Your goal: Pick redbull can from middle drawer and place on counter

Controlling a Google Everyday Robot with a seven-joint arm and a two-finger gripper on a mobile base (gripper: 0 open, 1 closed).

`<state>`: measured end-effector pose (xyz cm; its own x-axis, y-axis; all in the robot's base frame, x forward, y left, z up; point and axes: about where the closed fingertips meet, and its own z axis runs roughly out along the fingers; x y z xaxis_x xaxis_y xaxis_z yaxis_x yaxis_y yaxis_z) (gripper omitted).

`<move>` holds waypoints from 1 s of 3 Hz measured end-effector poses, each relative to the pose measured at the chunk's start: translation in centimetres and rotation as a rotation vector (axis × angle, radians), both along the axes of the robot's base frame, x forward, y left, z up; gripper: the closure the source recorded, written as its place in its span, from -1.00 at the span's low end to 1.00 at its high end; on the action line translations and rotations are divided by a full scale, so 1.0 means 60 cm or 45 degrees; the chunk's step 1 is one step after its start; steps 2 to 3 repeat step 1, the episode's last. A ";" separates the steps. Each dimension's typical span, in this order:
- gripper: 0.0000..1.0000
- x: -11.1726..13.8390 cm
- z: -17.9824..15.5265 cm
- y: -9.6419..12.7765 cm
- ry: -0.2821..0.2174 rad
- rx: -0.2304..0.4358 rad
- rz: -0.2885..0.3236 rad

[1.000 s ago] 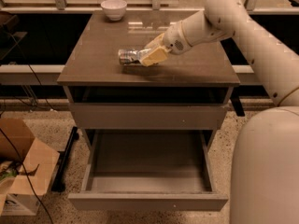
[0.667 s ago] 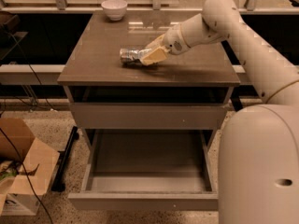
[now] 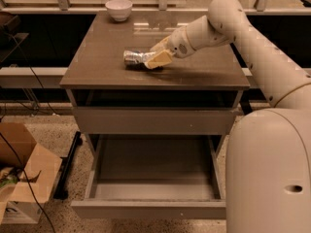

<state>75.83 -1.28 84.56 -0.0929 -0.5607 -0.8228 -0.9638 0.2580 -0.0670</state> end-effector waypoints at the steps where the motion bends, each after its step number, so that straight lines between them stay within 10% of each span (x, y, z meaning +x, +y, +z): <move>1: -1.00 0.000 -0.003 0.004 0.004 0.000 0.005; 3: -1.00 0.000 -0.003 0.004 0.004 0.000 0.005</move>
Offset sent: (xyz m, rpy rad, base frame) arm 0.0000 0.0000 0.0000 0.0000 0.0000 0.0000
